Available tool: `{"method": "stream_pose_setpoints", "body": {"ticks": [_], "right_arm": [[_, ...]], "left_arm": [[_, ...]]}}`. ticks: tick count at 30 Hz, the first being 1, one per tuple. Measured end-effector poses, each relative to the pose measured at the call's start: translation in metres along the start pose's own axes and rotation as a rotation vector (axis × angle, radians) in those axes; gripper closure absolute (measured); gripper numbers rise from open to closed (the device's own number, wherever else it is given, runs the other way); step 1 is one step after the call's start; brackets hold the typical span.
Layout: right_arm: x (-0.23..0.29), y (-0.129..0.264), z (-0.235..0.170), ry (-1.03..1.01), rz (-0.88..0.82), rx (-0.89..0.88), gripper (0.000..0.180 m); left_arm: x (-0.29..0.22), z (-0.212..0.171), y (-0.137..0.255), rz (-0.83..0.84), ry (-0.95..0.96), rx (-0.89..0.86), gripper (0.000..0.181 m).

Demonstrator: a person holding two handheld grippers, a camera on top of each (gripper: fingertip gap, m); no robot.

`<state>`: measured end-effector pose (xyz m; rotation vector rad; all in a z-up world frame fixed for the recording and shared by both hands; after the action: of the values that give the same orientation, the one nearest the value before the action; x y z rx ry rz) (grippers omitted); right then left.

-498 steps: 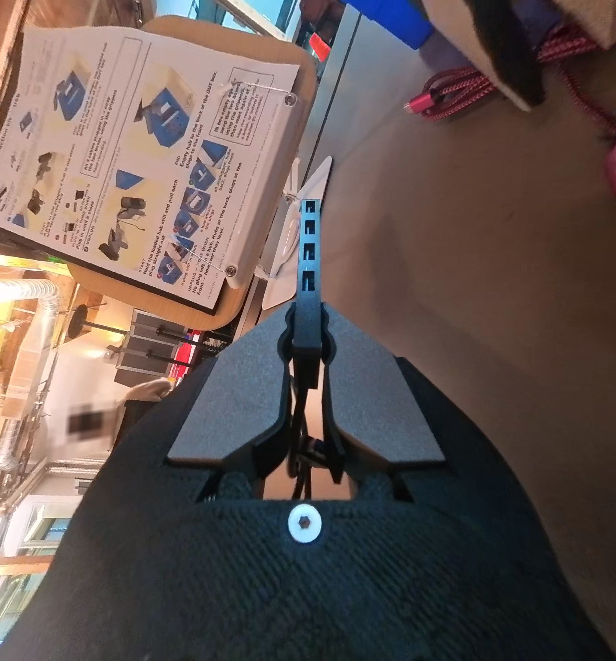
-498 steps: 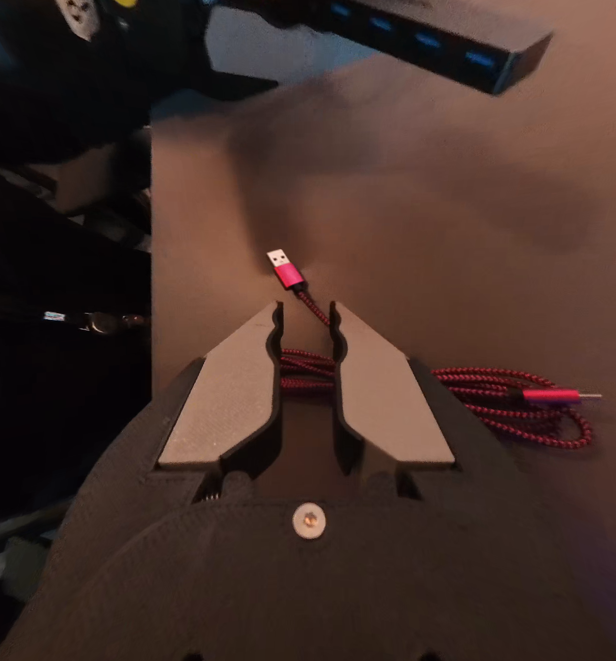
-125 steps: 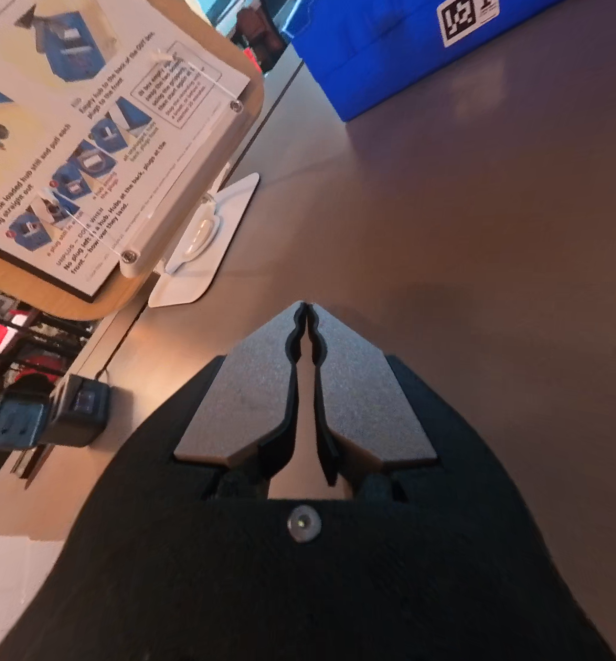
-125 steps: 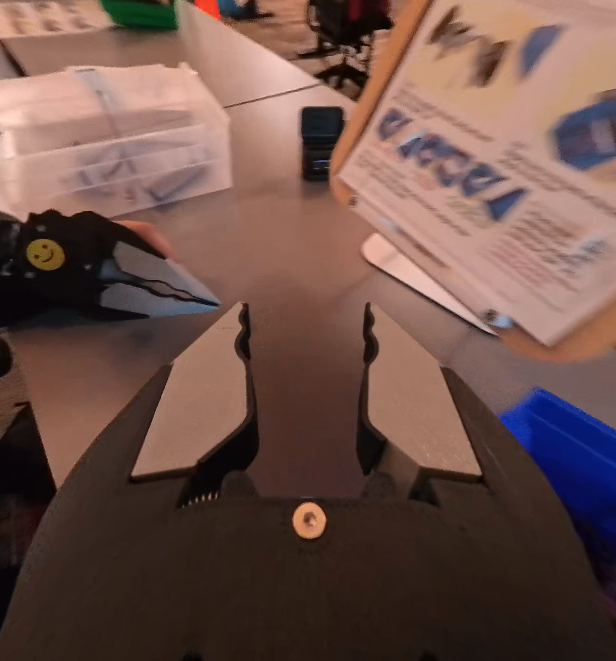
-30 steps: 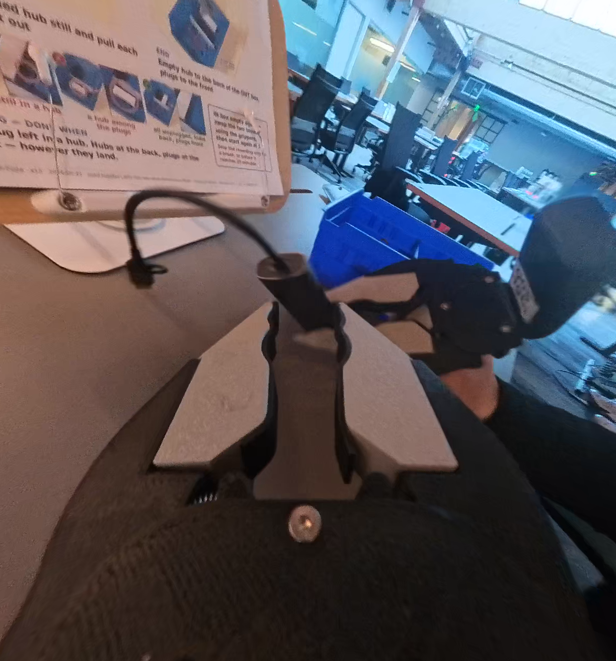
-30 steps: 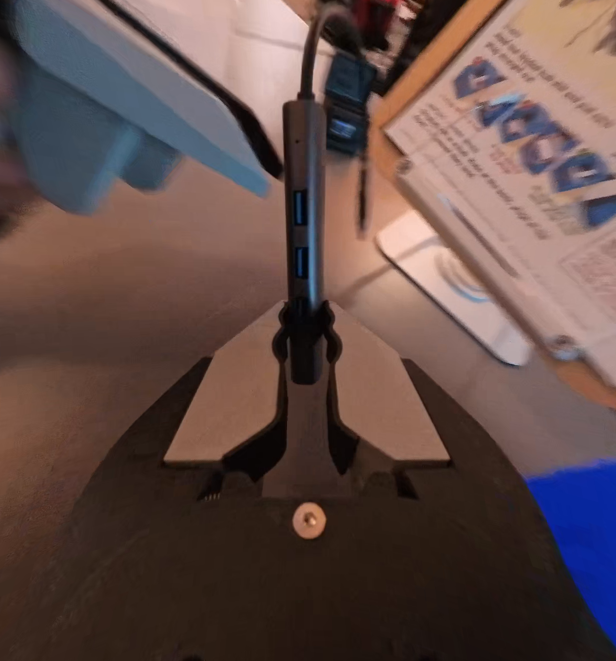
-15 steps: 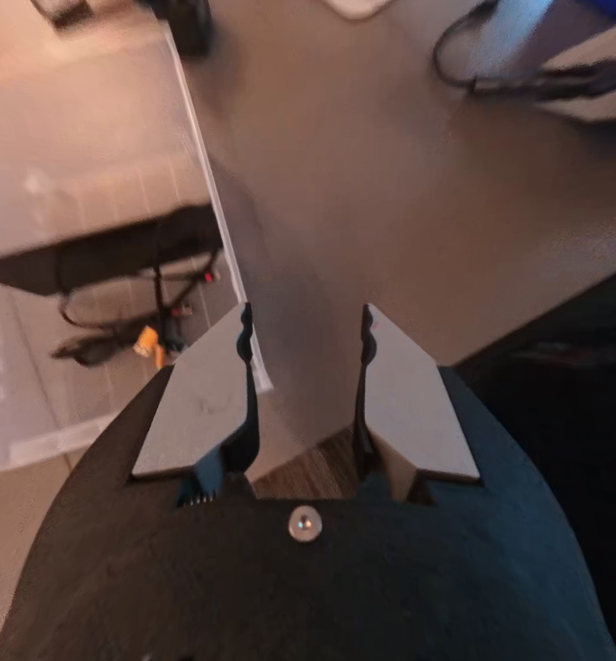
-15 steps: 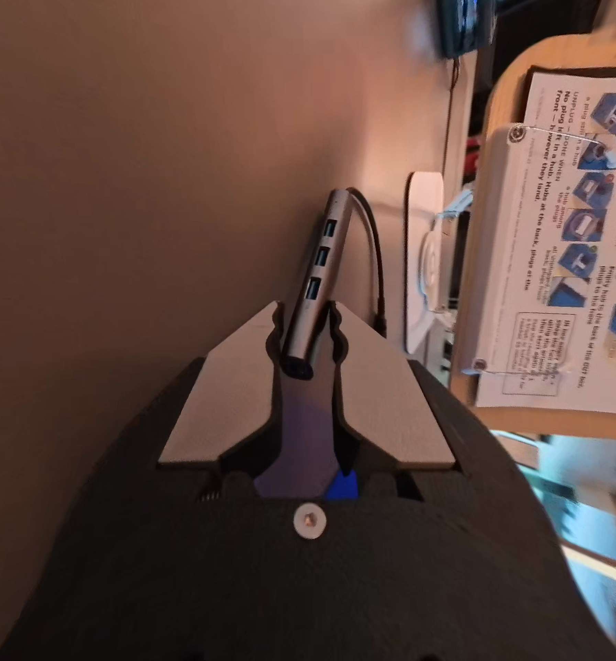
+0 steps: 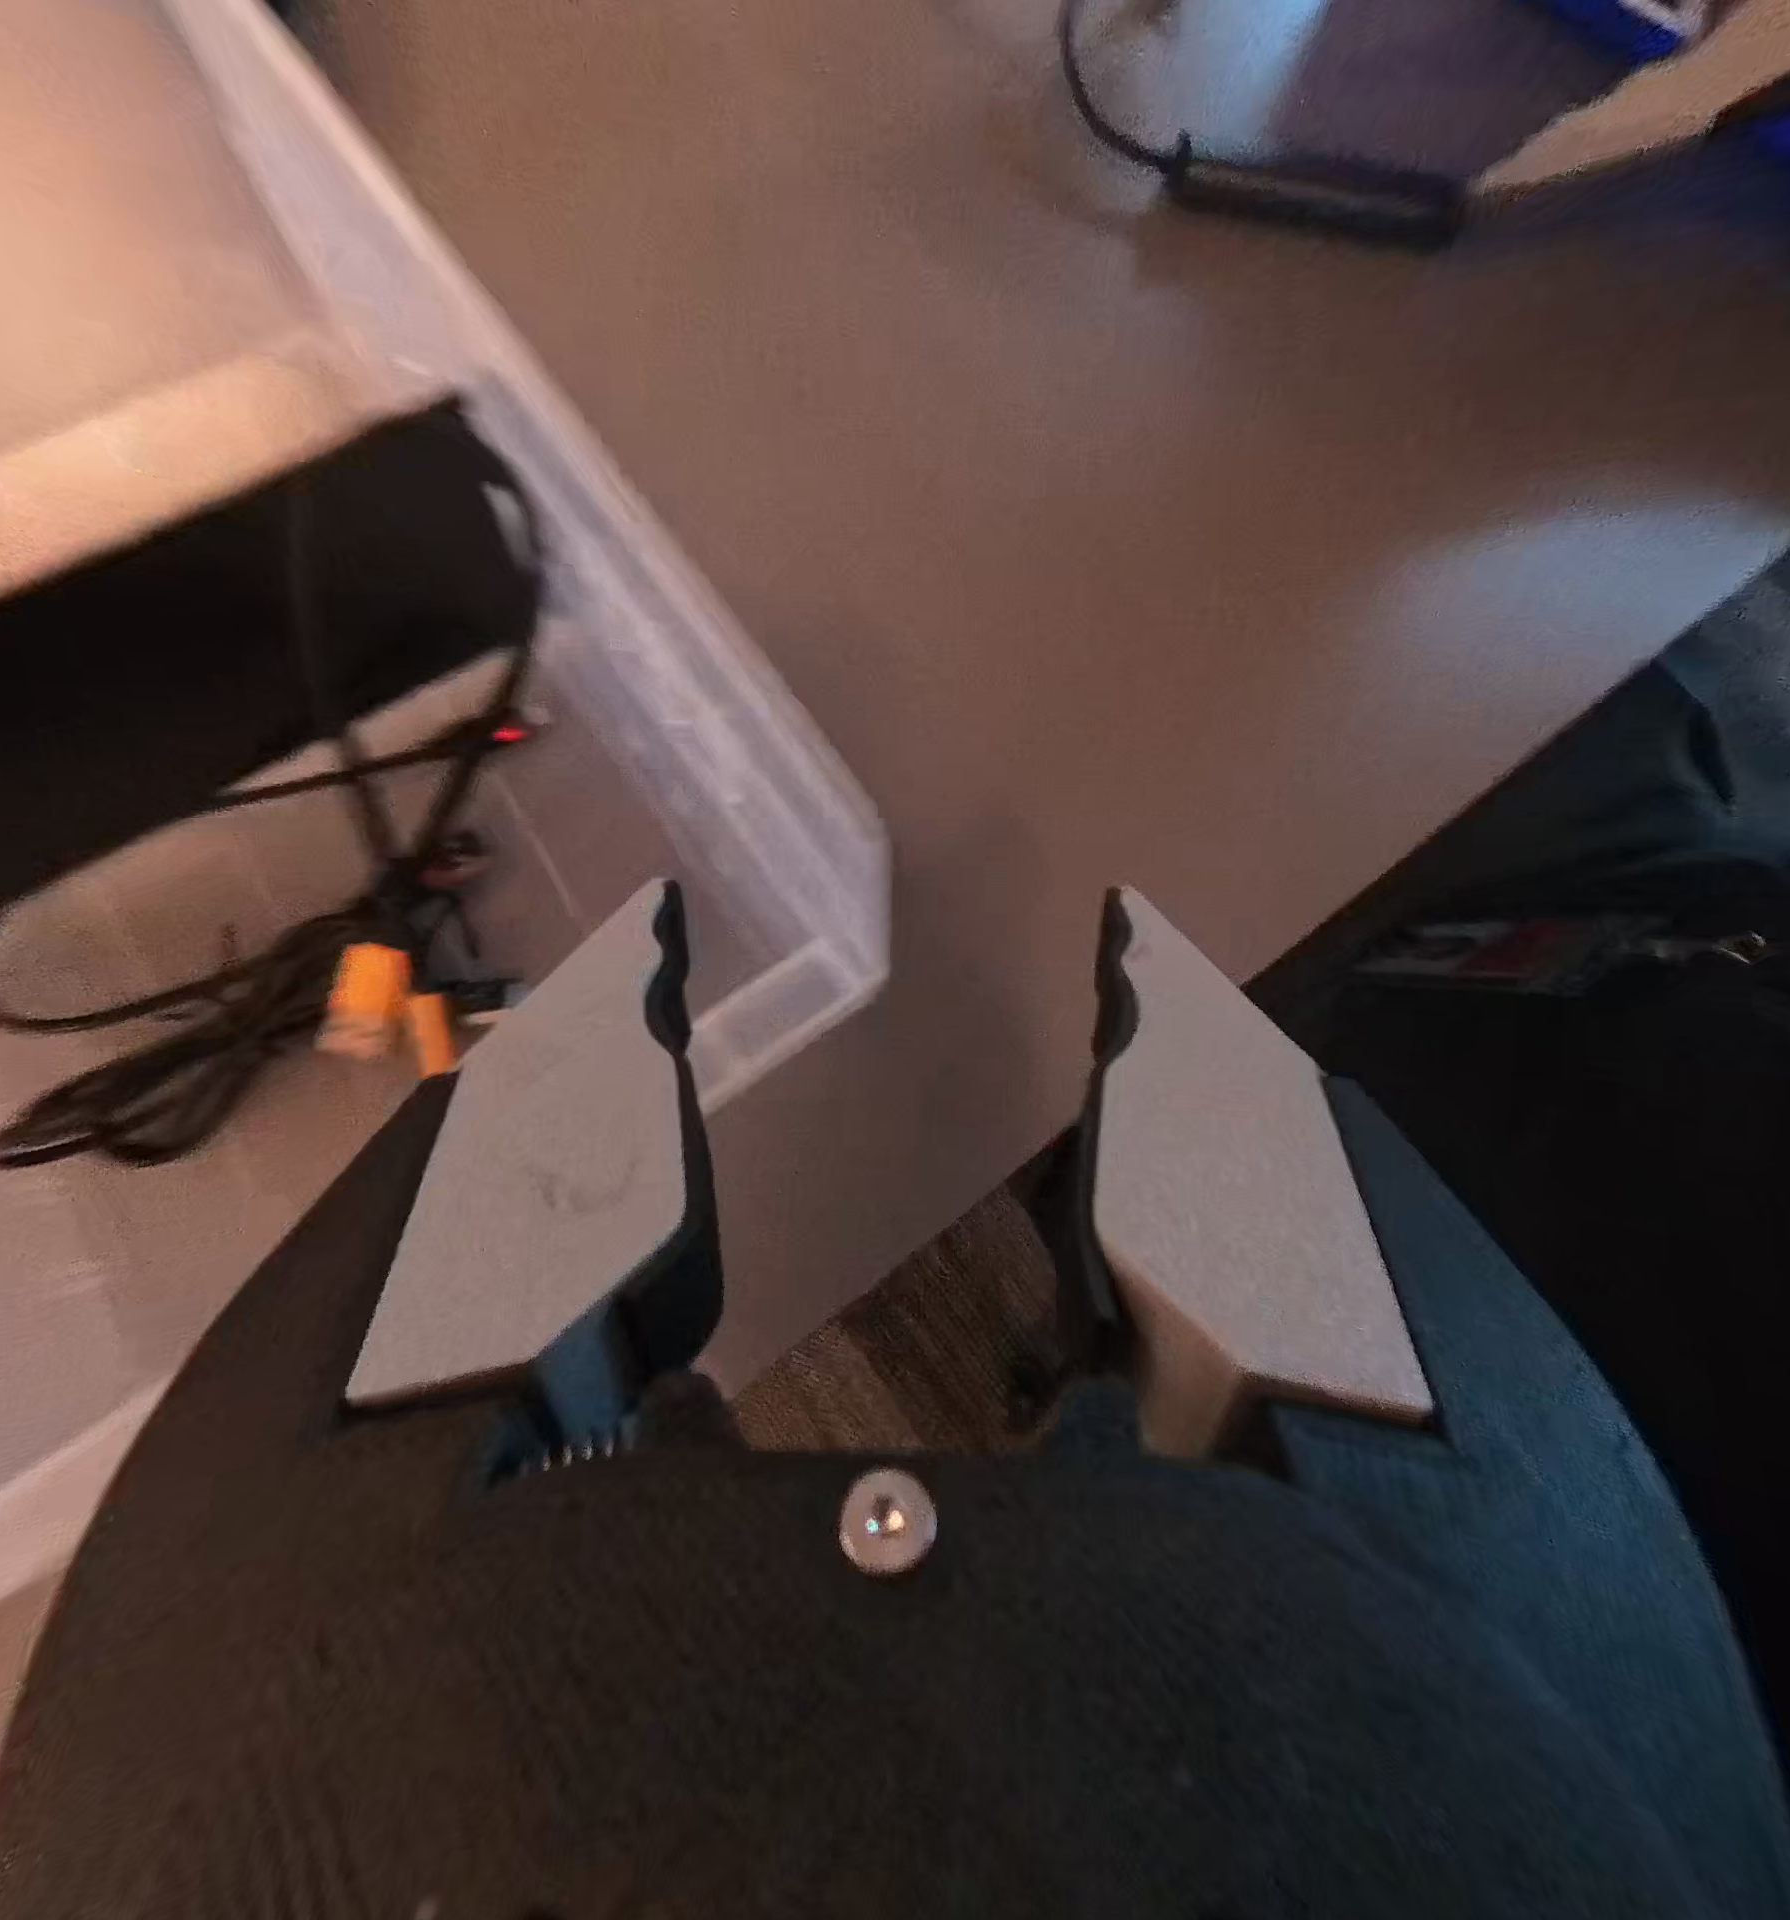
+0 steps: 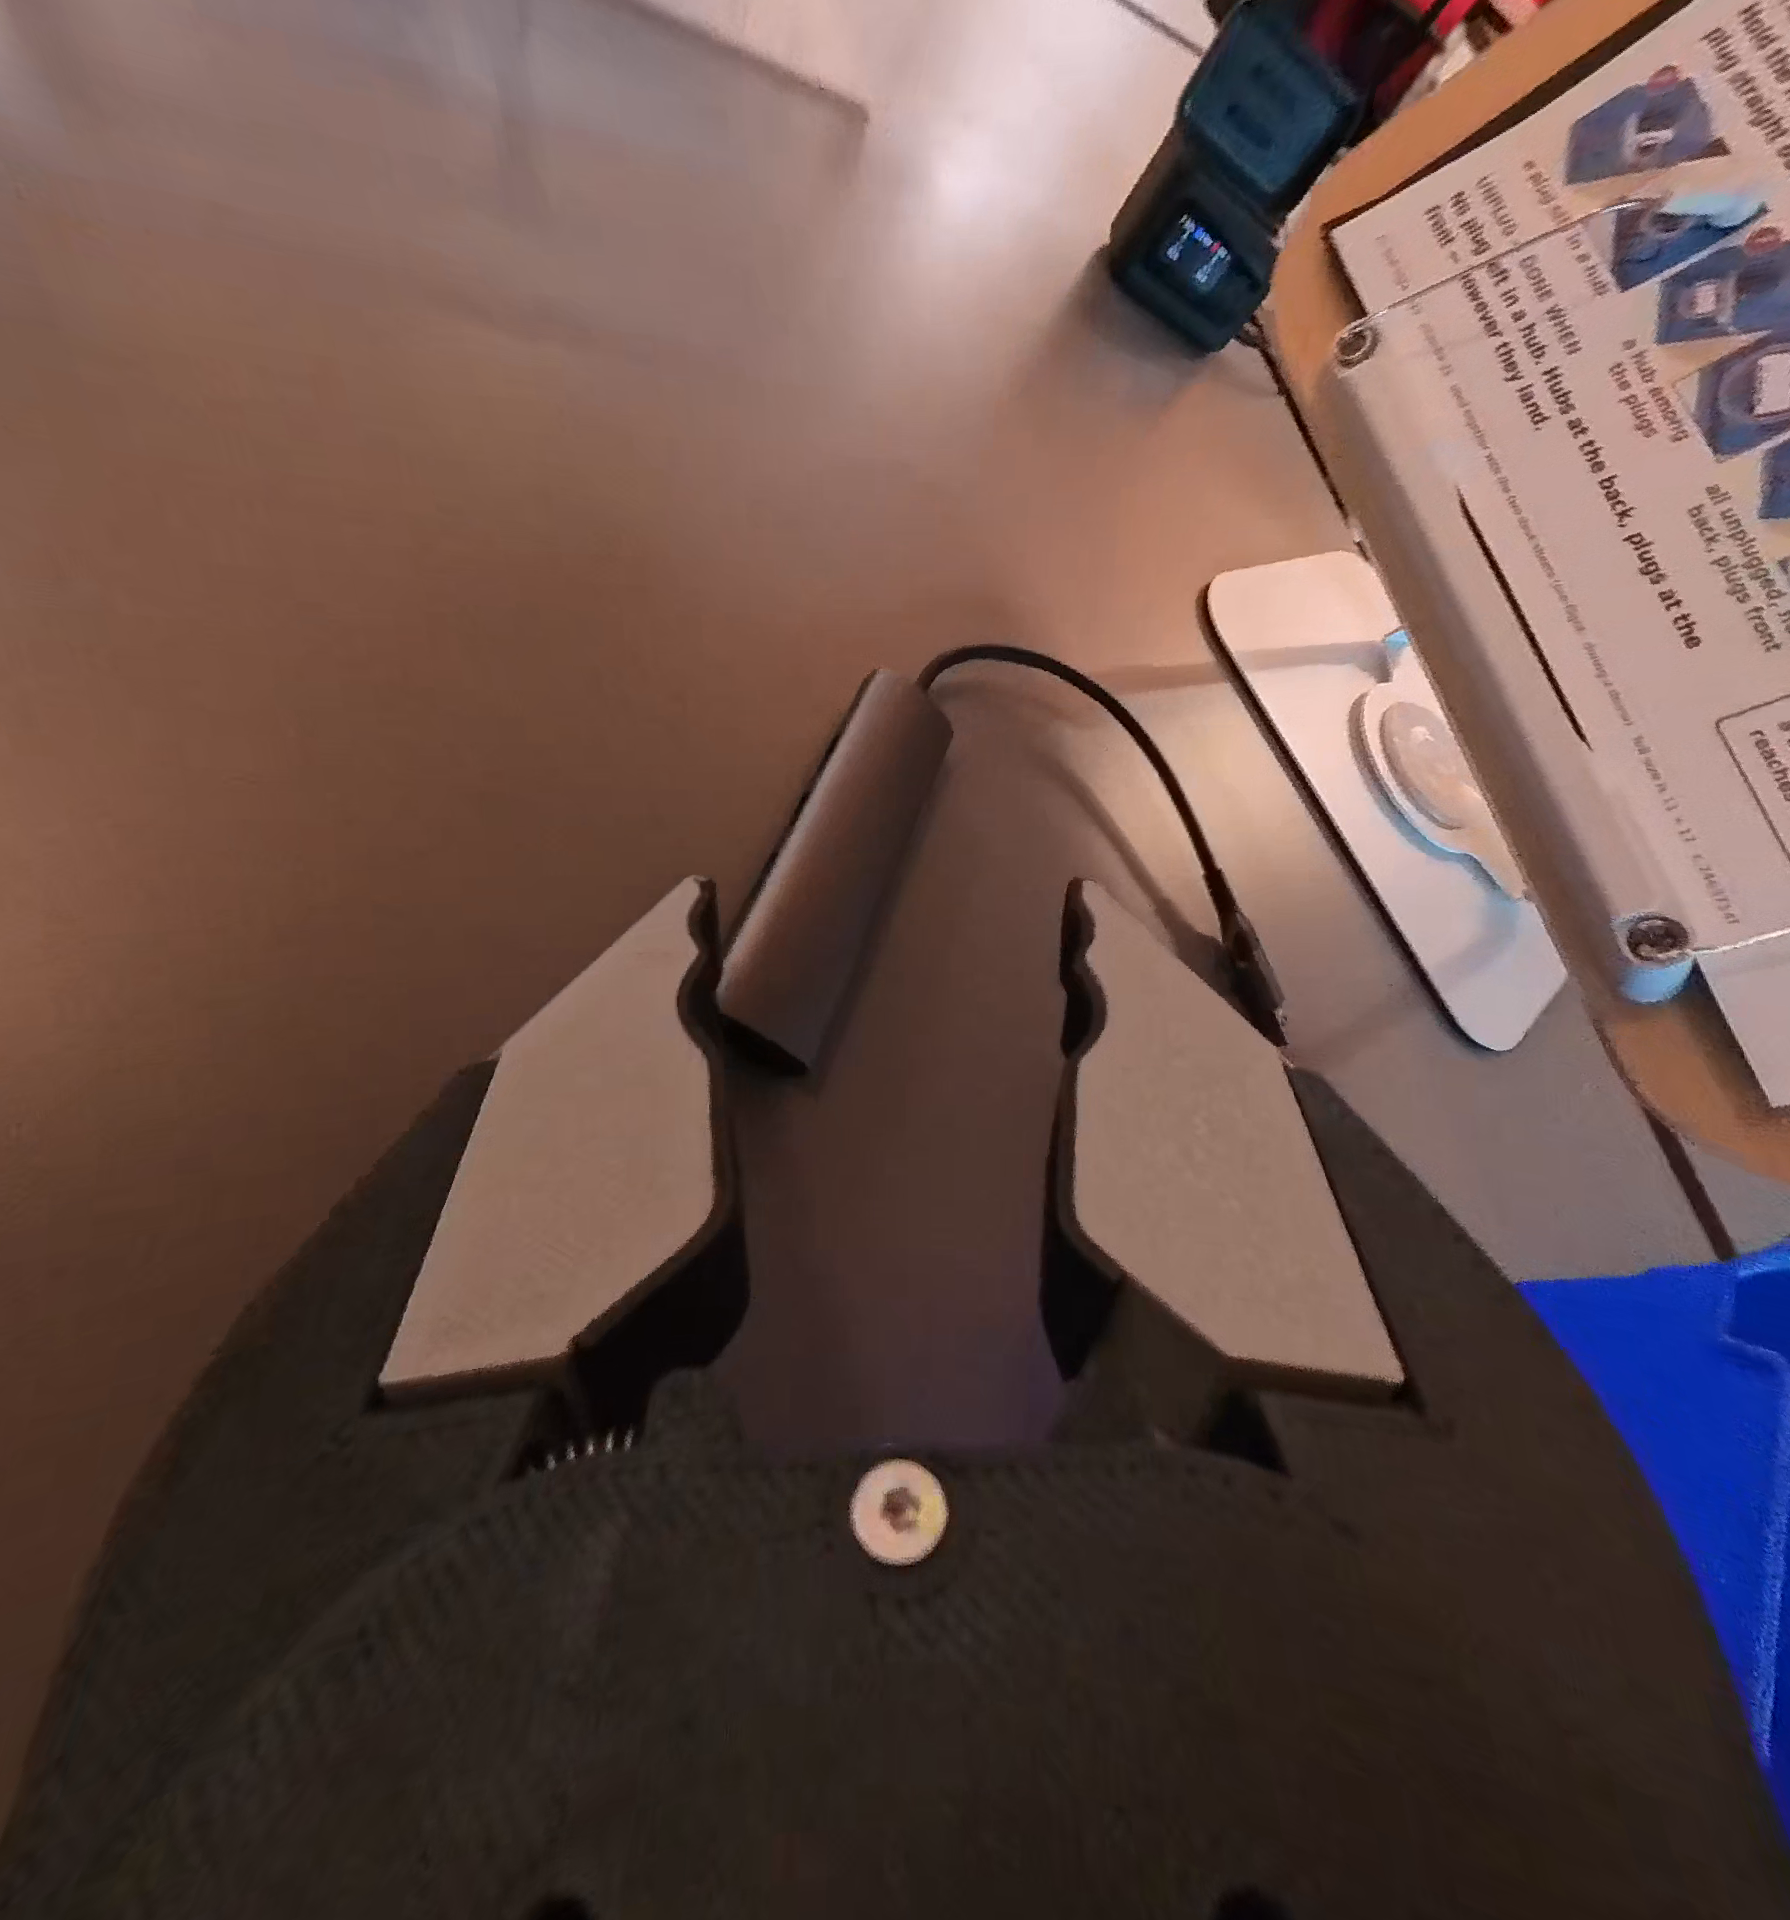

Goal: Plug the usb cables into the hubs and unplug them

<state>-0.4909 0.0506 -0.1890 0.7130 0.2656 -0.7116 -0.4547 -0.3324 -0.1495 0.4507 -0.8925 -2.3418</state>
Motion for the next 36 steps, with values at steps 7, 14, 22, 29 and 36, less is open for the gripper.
{"method": "stream_pose_setpoints", "body": {"ticks": [7, 14, 22, 29, 36], "right_arm": [[-0.005, -0.002, 0.003, -0.093, 0.007, -0.047, 0.123], [-0.006, -0.012, -0.005, -0.128, 0.011, -0.009, 0.126], [-0.009, -0.009, -0.007, -0.127, -0.008, -0.009, 0.133], [0.001, -0.005, 0.017, -0.17, 0.073, -0.119, 0.131], [0.022, 0.008, 0.065, -0.31, 0.284, -0.355, 0.122]], "left_arm": [[0.086, 0.018, 0.039, 0.158, 0.045, -0.054, 0.113], [0.109, -0.001, -0.031, 0.054, 0.072, 0.116, 0.126], [0.119, 0.015, -0.031, 0.156, -0.033, 0.15, 0.179], [0.047, 0.161, 0.099, -0.013, -0.007, -0.601, 0.181], [-0.088, 0.219, -0.022, -0.401, -0.051, -0.614, 0.179]]}}
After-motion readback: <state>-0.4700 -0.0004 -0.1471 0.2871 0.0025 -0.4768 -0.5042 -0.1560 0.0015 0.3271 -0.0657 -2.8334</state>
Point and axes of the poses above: each gripper's, where its closed fingertips meet, y back along the fingers, z out of its top, x = y × z across the jaws, the point moved 2 cm from there along y, back along the fingers
